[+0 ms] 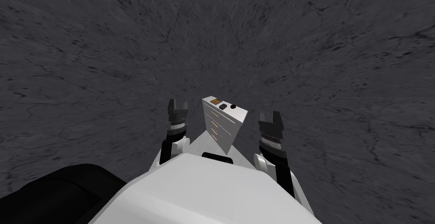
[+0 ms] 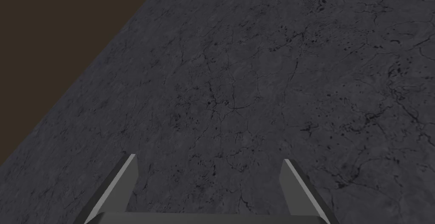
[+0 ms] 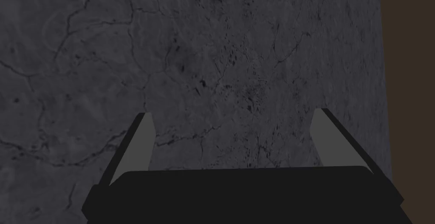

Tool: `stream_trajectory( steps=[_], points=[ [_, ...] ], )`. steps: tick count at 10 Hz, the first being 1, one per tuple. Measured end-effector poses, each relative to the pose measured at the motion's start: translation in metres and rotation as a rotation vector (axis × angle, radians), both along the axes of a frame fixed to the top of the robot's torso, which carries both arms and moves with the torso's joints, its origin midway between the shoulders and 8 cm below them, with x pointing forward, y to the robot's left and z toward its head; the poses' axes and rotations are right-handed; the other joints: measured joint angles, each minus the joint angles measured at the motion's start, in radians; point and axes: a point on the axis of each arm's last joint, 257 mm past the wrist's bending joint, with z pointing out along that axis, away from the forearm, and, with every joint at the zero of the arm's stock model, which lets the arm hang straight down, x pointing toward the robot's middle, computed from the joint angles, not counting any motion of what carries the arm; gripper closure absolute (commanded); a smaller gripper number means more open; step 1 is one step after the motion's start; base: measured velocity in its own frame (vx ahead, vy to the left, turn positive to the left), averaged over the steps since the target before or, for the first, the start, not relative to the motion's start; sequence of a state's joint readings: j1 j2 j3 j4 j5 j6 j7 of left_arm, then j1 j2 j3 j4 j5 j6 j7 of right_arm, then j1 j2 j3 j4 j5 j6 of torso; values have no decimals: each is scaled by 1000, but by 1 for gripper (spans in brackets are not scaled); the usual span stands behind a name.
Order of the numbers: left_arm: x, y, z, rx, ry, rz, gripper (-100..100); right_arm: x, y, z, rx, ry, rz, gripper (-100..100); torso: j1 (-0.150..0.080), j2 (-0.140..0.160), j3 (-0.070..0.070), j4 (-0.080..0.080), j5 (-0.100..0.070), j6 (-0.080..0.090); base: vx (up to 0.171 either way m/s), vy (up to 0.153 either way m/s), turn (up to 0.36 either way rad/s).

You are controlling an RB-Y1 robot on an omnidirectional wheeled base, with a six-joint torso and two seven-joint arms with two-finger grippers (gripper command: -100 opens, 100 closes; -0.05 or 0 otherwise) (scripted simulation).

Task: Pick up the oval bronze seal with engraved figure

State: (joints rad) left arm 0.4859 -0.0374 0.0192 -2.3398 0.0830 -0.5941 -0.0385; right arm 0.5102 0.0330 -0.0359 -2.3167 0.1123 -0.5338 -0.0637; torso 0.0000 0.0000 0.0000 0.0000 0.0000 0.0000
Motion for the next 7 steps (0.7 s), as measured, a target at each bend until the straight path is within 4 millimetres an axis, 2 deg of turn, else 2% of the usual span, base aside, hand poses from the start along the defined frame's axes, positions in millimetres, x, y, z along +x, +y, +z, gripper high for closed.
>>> stream_trajectory(
  steps=[5,7],
  points=[
    [0,0,0,0,0,0,0,14,8,-34,-148,100,15,-100,1,2,1,0,0,0,-37,26,77],
    [0,0,0,0,0,0,0,20,8,-62,-238,176,6,-100,3,4,3,1,0,0,-64,46,94]
  ],
)
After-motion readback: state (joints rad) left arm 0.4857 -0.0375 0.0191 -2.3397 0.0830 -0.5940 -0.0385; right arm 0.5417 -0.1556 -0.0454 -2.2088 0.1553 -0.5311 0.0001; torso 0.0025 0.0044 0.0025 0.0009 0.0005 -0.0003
